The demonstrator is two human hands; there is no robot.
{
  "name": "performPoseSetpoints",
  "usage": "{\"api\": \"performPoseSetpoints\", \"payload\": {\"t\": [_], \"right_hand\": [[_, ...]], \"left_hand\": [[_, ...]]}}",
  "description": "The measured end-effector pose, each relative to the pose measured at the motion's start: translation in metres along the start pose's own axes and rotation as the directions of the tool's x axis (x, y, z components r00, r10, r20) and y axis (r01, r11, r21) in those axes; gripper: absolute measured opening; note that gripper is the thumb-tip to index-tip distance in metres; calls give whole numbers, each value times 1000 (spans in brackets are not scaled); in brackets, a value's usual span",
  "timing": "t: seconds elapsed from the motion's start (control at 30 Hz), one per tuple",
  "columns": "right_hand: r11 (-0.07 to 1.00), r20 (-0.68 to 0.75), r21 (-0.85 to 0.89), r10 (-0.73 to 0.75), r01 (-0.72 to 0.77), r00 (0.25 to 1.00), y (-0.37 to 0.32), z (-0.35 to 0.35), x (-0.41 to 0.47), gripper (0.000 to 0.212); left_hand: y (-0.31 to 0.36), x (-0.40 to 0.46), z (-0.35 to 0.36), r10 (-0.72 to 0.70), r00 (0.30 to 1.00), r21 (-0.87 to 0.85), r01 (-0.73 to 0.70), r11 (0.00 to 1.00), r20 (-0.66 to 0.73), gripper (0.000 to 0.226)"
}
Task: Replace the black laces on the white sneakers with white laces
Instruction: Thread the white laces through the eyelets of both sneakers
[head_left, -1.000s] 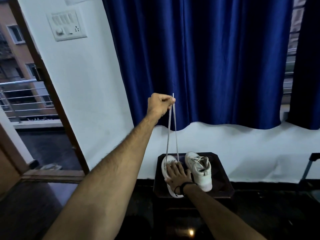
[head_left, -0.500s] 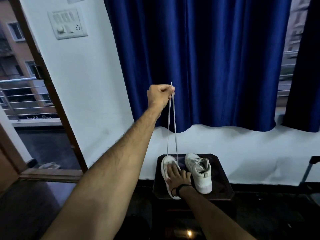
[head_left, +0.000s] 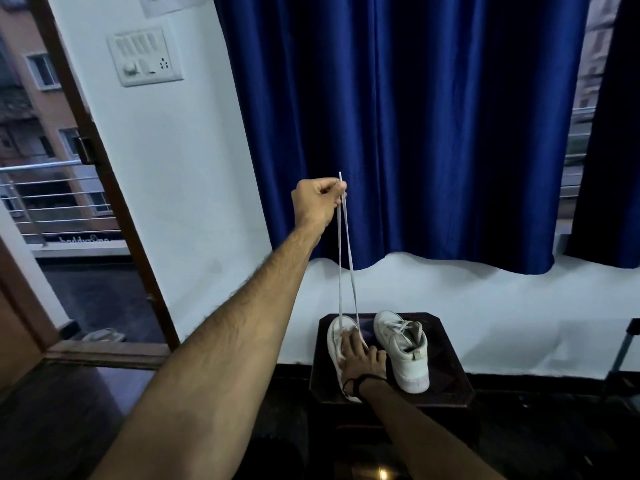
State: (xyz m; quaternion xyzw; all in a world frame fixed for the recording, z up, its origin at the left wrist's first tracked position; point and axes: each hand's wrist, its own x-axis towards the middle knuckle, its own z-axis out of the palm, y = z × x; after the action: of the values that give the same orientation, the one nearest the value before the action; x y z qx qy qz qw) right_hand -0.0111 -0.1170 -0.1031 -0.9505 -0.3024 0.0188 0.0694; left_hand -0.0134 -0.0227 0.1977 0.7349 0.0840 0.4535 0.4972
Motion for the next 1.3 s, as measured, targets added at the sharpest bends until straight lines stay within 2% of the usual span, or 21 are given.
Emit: {"api": "performPoseSetpoints", "payload": {"t": [0.13, 0.23, 0.27, 0.33, 0.4, 0.47, 0.5, 0.63, 0.77, 0.87, 1.0, 1.17, 1.3], "right_hand": [[999, 46, 33, -19, 17, 999, 1, -6, 4, 66], [995, -218, 35, -87, 96, 972, 6, -28, 8, 47], [988, -299, 101, -82, 117, 951, 8, -39, 11, 40], [927, -369, 341, -23, 159, 929, 11, -66, 19, 36], [807, -380, 550, 10, 217, 925, 10, -87, 24, 52], [729, -429, 614, -10, 301, 903, 4, -102, 28, 66], [698, -453, 639, 0, 325, 892, -1, -109, 31, 64], [418, -466, 831, 162, 368, 870, -20, -145, 40, 37], [433, -490, 796, 50, 423, 870, -21, -170, 48, 29], [315, -514, 821, 48, 475, 856, -19, -183, 53, 29], [235, -528, 831, 50, 504, 848, -19, -194, 56, 31], [207, -441, 880, 28, 427, 897, -14, -201, 54, 34], [22, -325, 946, 31, 324, 945, -16, -209, 53, 38]], "left_hand": [[-13, -1, -7, -70, 997, 36, 69, 997, 27, 5], [-23, 0, -11, -118, 993, 72, 116, 991, 31, 4], [-24, 0, -11, -127, 991, 75, 124, 989, 31, 7], [-23, -1, -9, -129, 991, 81, 126, 989, 28, 13], [-22, -2, -8, -124, 992, 86, 120, 989, 39, 17], [-20, -5, -6, -128, 990, 97, 121, 988, 65, 17], [-20, -6, -5, -132, 988, 105, 124, 987, 74, 17], [-17, -4, -5, -144, 987, 112, 136, 984, 68, 13], [-11, 0, -4, -150, 986, 104, 143, 984, 69, 14], [-5, 3, -1, -151, 984, 129, 139, 982, 90, 16], [0, 4, -1, -158, 982, 120, 145, 982, 107, 15], [-4, 4, -3, -199, 977, 86, 192, 978, 79, 12], [-5, 6, -4, -206, 978, 92, 202, 975, 38, 9]]}}
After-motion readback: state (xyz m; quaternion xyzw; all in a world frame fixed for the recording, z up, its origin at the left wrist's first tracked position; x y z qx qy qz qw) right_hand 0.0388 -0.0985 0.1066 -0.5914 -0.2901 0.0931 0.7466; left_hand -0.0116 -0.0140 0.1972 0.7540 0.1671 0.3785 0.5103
